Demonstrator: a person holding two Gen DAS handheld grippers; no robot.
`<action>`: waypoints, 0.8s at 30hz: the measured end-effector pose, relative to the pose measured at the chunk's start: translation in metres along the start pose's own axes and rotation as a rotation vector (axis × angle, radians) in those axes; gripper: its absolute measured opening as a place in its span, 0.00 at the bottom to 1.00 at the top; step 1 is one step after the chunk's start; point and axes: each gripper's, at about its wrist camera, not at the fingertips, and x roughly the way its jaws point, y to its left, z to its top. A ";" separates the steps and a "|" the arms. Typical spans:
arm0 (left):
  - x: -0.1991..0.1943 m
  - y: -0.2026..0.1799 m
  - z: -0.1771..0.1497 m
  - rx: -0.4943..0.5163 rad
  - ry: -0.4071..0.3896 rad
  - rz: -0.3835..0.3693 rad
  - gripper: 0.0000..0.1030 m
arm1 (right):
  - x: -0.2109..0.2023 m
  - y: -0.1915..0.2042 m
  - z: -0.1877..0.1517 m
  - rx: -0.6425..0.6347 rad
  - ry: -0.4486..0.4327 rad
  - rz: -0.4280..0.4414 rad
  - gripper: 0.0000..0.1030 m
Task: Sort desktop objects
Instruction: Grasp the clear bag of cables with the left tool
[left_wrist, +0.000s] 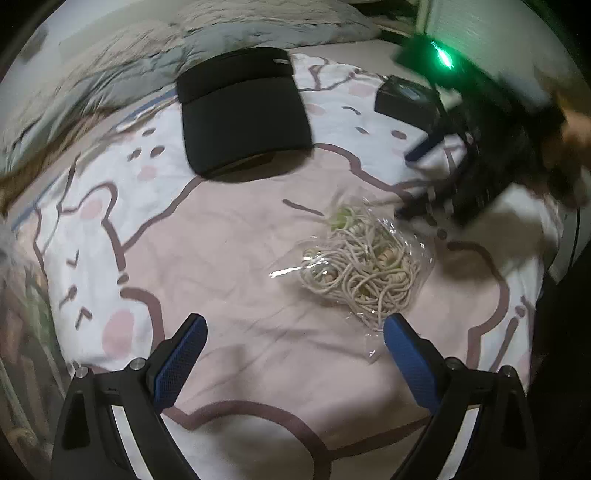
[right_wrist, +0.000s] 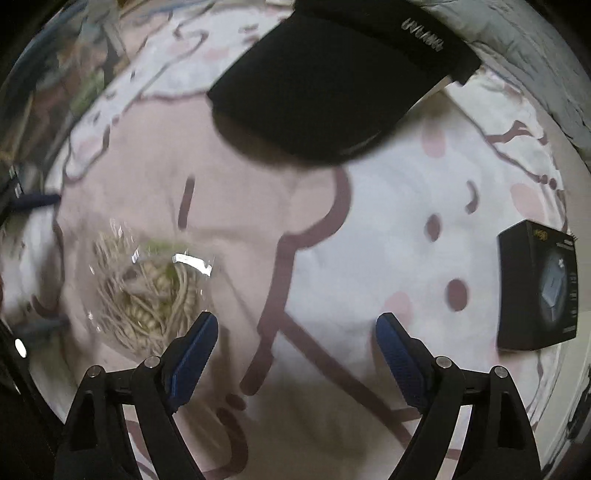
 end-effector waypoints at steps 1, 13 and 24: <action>-0.002 0.003 0.000 -0.029 -0.002 -0.021 0.94 | 0.003 0.004 -0.001 -0.001 0.012 0.016 0.85; -0.002 -0.014 0.000 -0.025 0.062 -0.075 0.94 | 0.000 0.031 -0.008 -0.049 0.025 0.161 0.85; 0.028 -0.015 0.021 -0.124 0.145 -0.027 0.99 | -0.009 -0.045 -0.029 0.135 0.000 0.151 0.85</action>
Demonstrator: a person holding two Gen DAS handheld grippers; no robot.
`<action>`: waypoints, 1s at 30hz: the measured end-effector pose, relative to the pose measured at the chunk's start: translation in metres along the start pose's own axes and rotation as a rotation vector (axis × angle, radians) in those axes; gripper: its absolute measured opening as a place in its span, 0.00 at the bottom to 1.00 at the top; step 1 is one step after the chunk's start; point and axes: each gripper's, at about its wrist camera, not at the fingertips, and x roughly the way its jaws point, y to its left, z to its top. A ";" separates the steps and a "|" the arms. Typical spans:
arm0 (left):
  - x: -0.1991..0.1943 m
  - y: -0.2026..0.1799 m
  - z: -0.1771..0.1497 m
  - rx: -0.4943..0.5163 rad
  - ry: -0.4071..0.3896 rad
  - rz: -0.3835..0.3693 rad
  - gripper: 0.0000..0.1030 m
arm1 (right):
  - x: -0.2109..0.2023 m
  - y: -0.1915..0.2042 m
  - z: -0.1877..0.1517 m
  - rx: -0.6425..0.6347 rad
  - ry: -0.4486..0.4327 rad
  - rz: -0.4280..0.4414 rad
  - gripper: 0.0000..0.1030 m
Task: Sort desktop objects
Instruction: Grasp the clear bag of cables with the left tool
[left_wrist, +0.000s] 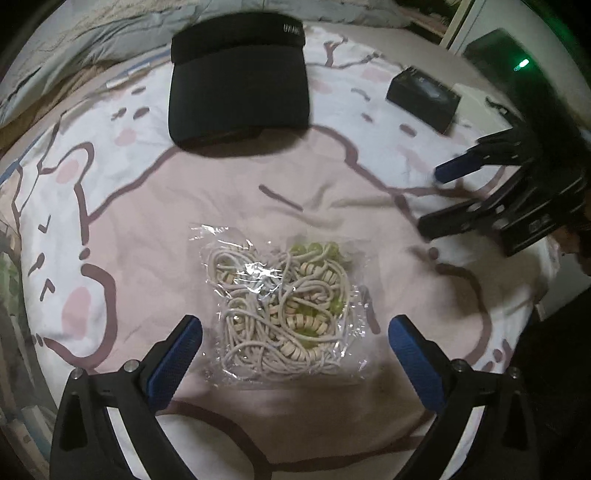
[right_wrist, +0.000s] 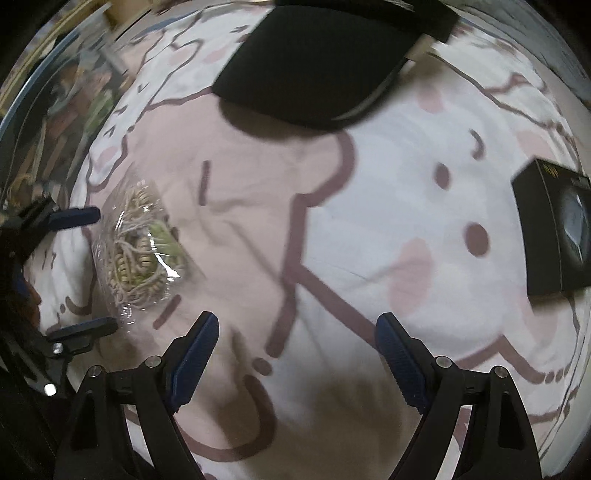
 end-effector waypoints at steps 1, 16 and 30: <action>0.003 -0.001 0.001 -0.002 0.008 0.007 0.99 | 0.000 -0.006 -0.002 0.009 -0.002 0.005 0.85; 0.018 0.008 0.003 -0.054 0.031 0.024 0.77 | -0.006 0.020 -0.003 0.011 -0.031 0.057 0.85; -0.015 0.009 -0.008 -0.086 -0.041 -0.023 0.61 | -0.055 0.055 0.005 -0.079 -0.208 0.056 0.79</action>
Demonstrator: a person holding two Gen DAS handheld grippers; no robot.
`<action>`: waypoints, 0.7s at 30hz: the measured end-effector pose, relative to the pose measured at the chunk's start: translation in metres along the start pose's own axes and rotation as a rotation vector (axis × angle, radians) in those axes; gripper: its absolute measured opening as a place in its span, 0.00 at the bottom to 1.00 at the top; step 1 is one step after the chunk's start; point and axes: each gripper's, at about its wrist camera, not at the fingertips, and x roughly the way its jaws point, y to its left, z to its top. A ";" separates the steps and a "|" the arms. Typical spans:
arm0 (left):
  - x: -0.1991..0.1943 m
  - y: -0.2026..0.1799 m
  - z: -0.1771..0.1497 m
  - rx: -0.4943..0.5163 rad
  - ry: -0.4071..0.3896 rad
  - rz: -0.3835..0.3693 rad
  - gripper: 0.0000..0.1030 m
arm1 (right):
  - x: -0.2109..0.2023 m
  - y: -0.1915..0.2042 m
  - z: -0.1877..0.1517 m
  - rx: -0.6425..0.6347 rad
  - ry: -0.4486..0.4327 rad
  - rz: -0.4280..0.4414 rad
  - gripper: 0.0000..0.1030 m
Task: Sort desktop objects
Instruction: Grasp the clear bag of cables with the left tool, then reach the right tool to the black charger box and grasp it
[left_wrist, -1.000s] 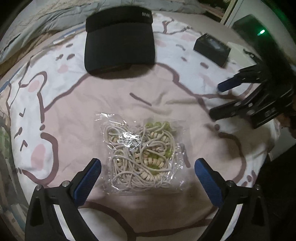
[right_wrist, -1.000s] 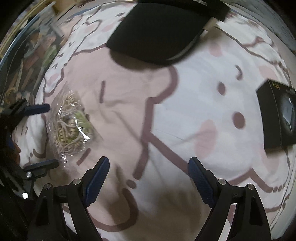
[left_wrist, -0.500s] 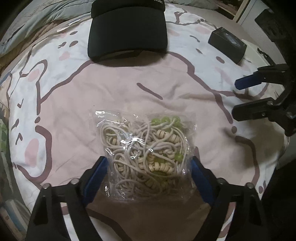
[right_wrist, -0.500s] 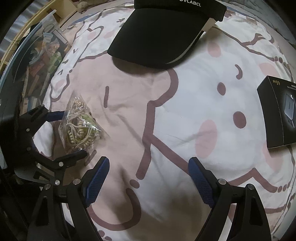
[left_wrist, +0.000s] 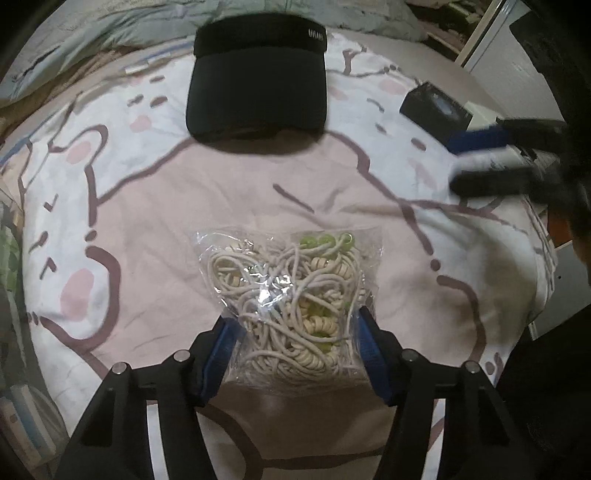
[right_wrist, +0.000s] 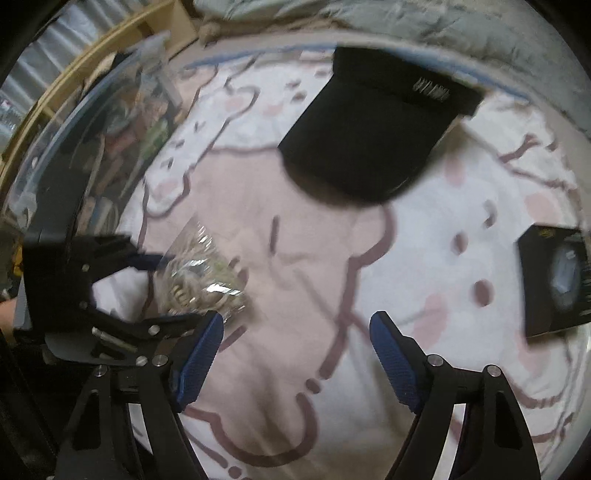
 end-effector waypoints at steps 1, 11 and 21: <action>-0.004 0.001 0.001 -0.006 -0.009 -0.003 0.61 | -0.008 -0.007 0.002 0.014 -0.023 -0.017 0.79; -0.018 0.008 0.002 -0.039 -0.057 -0.012 0.61 | -0.060 -0.162 0.007 0.329 -0.196 -0.324 0.75; -0.005 0.008 0.006 -0.048 -0.054 -0.039 0.61 | -0.041 -0.266 0.000 0.692 -0.219 -0.271 0.19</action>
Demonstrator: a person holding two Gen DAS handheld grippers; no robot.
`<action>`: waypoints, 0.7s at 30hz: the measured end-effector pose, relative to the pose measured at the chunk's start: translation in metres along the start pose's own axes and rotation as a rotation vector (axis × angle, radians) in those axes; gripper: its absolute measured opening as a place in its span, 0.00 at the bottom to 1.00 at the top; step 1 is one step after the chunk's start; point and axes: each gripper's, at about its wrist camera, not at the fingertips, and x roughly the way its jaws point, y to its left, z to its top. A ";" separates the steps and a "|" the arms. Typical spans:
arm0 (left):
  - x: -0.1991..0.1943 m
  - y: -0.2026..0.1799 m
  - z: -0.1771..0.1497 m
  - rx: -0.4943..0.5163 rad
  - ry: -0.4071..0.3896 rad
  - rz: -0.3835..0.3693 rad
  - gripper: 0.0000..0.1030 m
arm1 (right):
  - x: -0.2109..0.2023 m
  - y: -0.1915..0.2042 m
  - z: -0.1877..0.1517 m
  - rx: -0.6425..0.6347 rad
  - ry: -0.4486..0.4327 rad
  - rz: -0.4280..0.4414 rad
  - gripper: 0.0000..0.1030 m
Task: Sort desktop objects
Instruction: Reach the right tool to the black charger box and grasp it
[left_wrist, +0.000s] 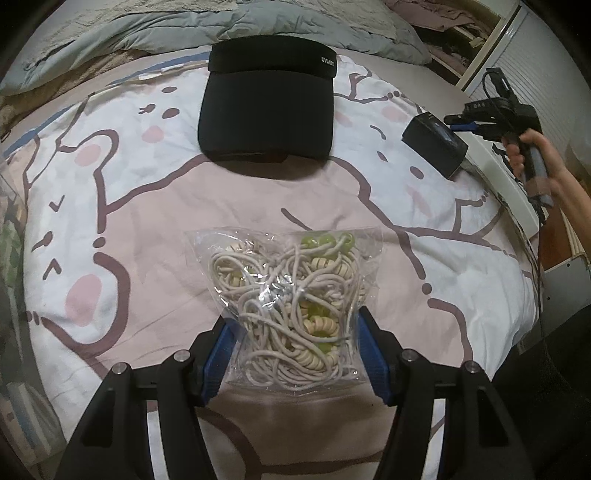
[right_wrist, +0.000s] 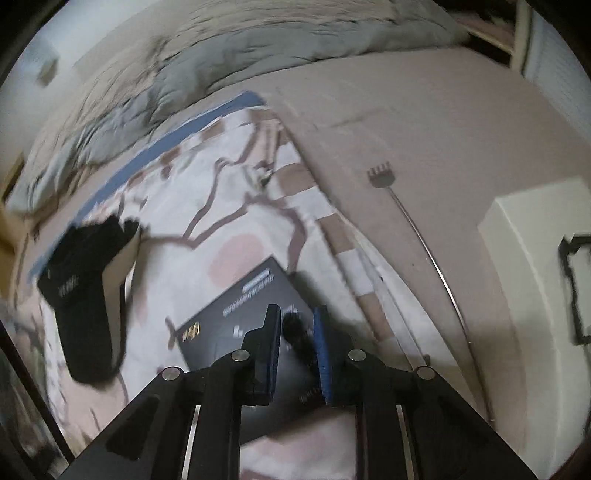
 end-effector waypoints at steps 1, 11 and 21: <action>0.002 0.000 0.001 0.001 0.002 -0.002 0.61 | 0.003 -0.005 0.002 0.040 0.002 0.016 0.19; 0.011 -0.006 0.008 -0.003 -0.016 -0.016 0.61 | 0.011 -0.025 0.006 0.164 0.014 0.049 0.19; 0.025 -0.012 0.022 -0.045 -0.016 0.042 0.61 | 0.026 0.062 -0.037 -0.076 0.226 0.257 0.19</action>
